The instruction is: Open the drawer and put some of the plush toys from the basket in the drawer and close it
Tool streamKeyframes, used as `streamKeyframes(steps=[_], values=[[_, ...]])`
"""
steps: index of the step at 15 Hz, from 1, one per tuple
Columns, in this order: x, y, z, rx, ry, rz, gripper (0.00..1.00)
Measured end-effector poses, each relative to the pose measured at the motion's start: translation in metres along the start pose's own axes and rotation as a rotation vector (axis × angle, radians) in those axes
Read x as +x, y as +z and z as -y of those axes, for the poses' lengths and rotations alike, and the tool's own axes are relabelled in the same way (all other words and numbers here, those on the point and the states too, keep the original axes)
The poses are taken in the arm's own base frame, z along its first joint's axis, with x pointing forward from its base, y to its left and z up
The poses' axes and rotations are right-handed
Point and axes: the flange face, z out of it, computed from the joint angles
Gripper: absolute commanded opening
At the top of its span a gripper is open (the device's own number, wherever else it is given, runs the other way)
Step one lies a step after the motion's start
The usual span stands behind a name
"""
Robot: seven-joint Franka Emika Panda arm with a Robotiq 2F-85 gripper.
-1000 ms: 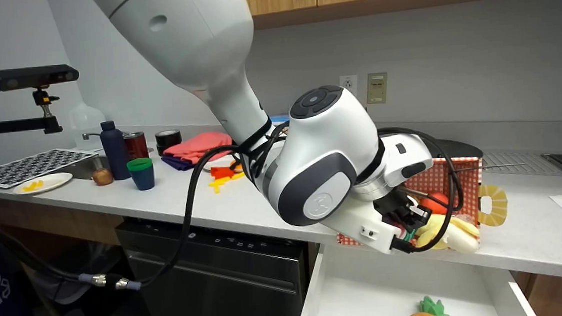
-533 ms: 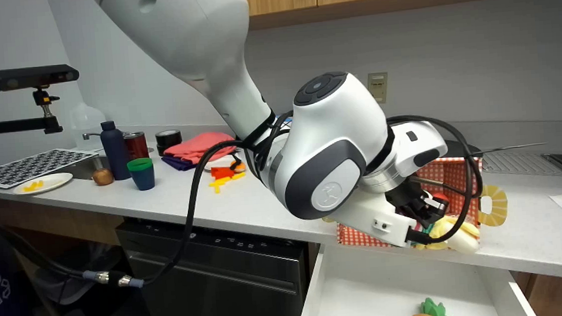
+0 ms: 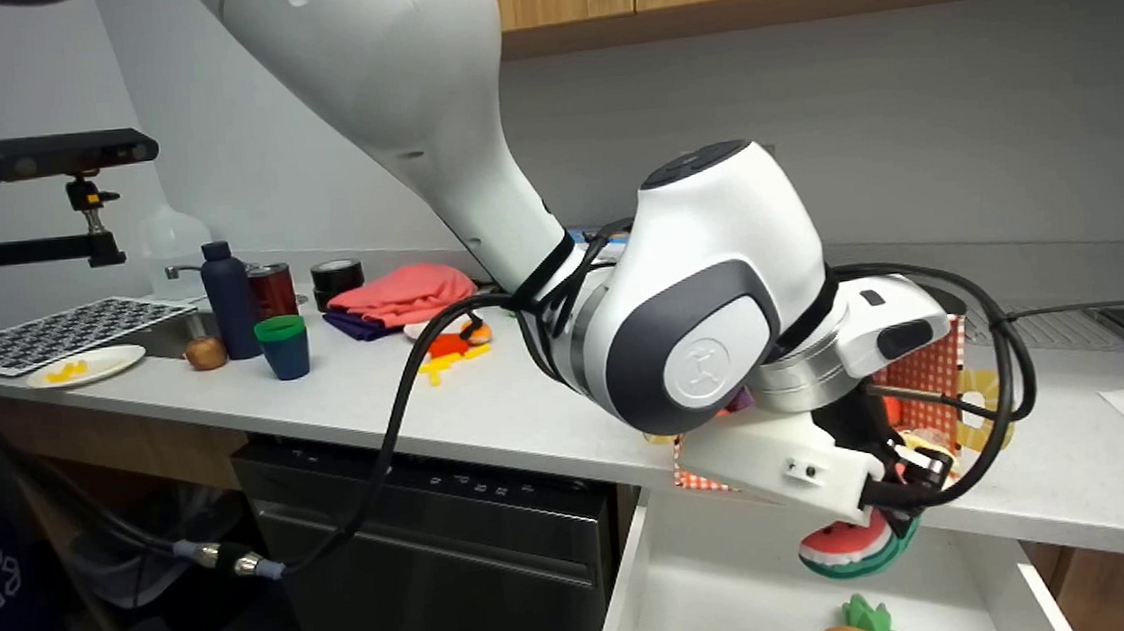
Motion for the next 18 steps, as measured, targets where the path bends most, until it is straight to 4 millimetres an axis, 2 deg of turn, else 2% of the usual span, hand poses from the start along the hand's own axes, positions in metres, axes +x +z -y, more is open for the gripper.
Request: streamKeyframes(steps=[3, 6, 10, 13, 18], values=[[0.004, 0.008, 0.026, 0.023, -0.011, 0.029, 0.76], [0.01, 0.012, 0.038, 0.028, -0.005, 0.039, 0.97], [0.013, 0.014, 0.041, 0.023, 0.015, 0.04, 1.0], [0.022, 0.008, 0.051, 0.035, 0.011, -0.003, 1.0], [0.057, -0.032, 0.087, 0.048, -0.058, -0.206, 1.0]])
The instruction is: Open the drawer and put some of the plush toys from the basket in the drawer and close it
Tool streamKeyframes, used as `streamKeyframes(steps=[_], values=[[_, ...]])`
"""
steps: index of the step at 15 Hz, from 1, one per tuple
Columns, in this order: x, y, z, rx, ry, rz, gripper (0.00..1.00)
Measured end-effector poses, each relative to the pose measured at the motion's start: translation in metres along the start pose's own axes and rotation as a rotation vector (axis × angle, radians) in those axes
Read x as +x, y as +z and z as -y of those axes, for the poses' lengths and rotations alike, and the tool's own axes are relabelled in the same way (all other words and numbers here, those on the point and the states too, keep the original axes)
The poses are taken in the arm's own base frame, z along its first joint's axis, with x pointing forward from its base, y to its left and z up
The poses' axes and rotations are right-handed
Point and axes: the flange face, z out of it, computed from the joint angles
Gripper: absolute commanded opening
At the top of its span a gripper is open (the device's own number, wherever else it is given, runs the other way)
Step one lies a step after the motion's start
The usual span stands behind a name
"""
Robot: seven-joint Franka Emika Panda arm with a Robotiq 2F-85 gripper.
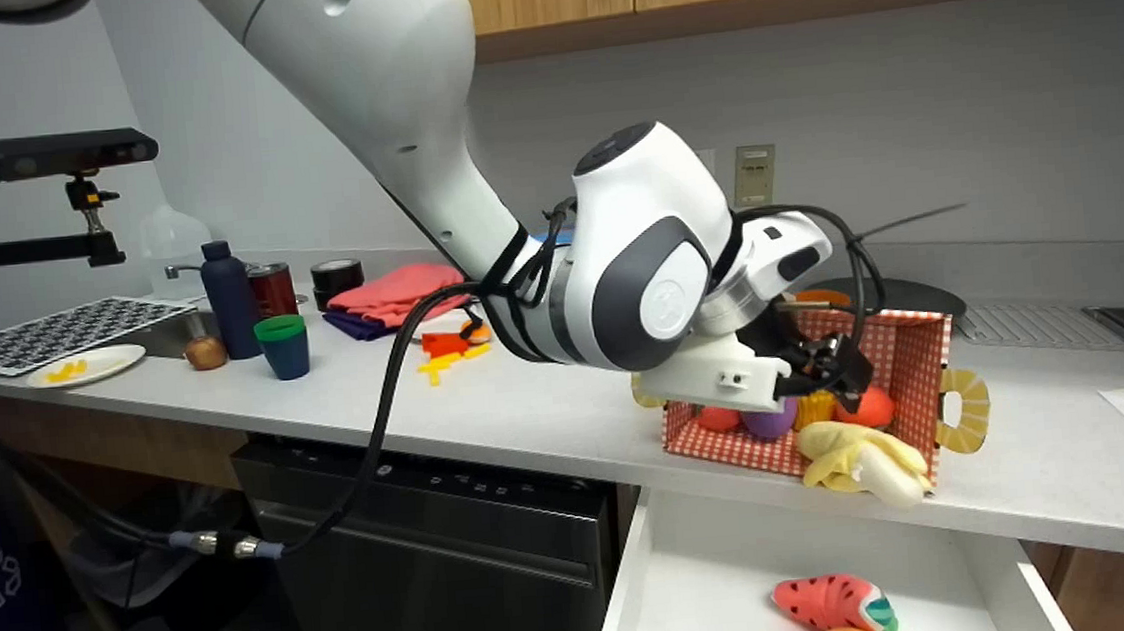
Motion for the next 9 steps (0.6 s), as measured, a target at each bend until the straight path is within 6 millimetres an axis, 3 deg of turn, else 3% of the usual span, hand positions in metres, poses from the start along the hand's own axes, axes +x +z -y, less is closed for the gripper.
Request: streamKeyframes(steps=[5, 9], values=[[0.046, -0.036, 0.022, -0.017, -0.059, -0.206, 1.0], [0.067, -0.049, 0.028, -0.014, -0.069, -0.277, 1.0]])
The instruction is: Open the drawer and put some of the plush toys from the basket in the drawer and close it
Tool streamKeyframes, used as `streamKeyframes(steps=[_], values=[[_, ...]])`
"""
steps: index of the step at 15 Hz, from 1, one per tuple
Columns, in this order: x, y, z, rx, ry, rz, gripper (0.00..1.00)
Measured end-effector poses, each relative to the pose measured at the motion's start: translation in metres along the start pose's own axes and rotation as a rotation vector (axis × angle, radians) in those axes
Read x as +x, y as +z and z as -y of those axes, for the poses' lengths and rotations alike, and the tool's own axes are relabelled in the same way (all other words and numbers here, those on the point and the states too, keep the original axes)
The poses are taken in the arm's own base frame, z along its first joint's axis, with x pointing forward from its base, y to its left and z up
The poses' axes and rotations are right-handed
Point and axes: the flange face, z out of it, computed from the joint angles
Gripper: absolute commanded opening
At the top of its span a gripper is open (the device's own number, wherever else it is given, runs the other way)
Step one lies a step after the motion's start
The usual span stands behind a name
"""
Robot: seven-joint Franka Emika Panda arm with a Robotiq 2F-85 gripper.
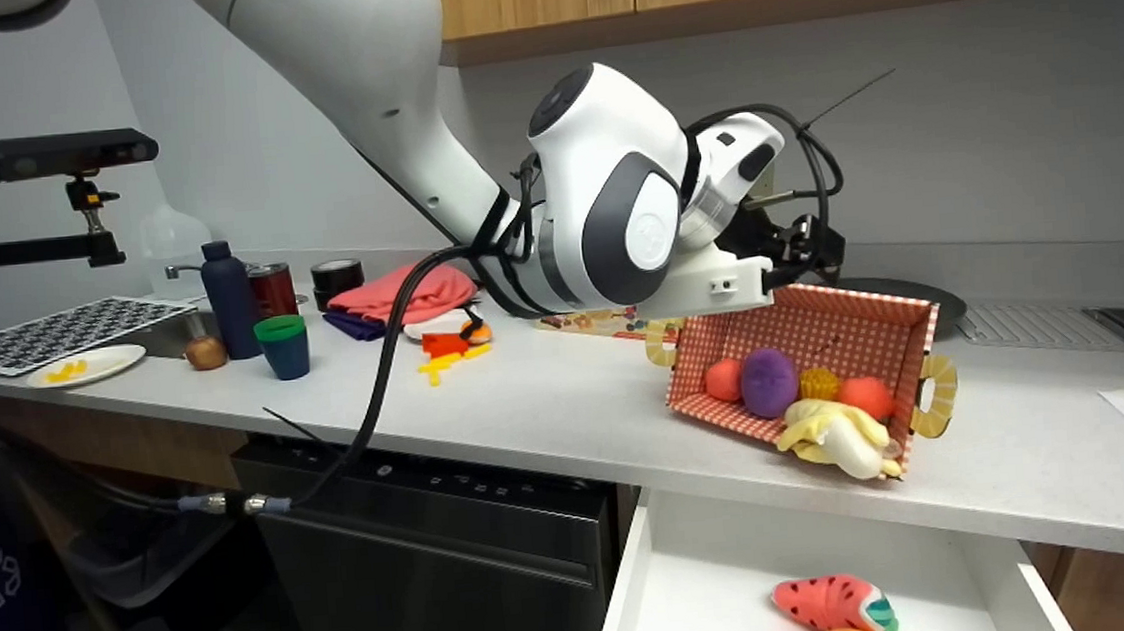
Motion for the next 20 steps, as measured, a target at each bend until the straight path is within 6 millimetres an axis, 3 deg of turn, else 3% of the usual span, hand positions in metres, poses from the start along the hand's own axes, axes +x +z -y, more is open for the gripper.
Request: streamKeyframes(steps=[5, 11, 16, 20], values=[[0.017, -0.003, 0.006, 0.009, -0.004, -0.036, 1.0], [0.022, -0.004, 0.015, 0.025, -0.006, -0.042, 1.0], [0.014, -0.026, -0.007, 0.019, 0.029, -0.035, 1.0], [-0.016, -0.054, -0.043, -0.005, 0.046, 0.009, 1.0]])
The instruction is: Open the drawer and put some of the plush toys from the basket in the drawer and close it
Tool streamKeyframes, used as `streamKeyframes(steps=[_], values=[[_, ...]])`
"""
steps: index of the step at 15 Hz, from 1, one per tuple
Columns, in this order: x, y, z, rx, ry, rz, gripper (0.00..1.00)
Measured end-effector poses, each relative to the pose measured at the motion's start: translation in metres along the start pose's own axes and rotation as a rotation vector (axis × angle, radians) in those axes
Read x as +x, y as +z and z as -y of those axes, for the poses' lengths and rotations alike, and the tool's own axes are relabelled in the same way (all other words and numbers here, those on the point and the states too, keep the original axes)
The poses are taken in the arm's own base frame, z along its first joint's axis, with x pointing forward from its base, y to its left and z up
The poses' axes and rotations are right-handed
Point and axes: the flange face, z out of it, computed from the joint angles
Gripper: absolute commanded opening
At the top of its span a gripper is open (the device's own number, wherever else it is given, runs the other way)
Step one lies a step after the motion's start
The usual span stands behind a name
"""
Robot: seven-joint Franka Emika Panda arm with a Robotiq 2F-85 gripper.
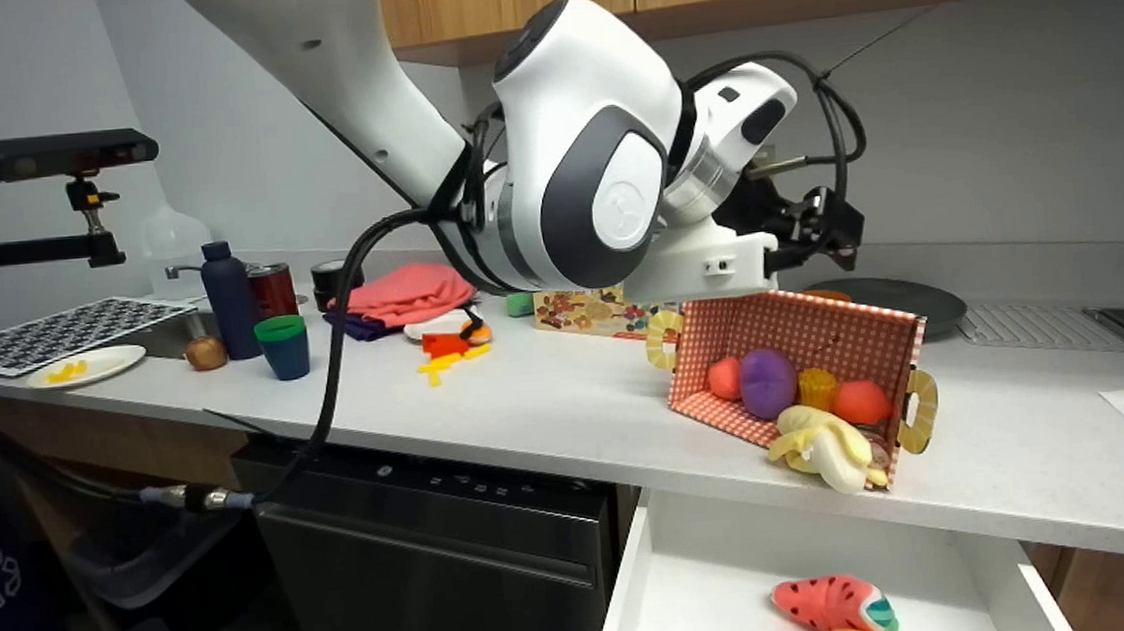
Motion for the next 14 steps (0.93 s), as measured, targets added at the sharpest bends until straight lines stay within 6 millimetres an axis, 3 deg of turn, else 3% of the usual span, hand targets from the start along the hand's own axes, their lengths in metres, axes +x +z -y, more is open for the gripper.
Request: streamKeyframes(steps=[4, 6, 11, 14], values=[[-0.057, -0.008, -0.06, -0.074, -0.014, 0.136, 1.0], [-0.09, -0.006, -0.079, -0.087, -0.021, 0.246, 1.0], [-0.155, 0.001, -0.079, -0.041, -0.011, 0.514, 1.0], [-0.165, 0.001, -0.079, -0.035, -0.006, 0.554, 1.0]])
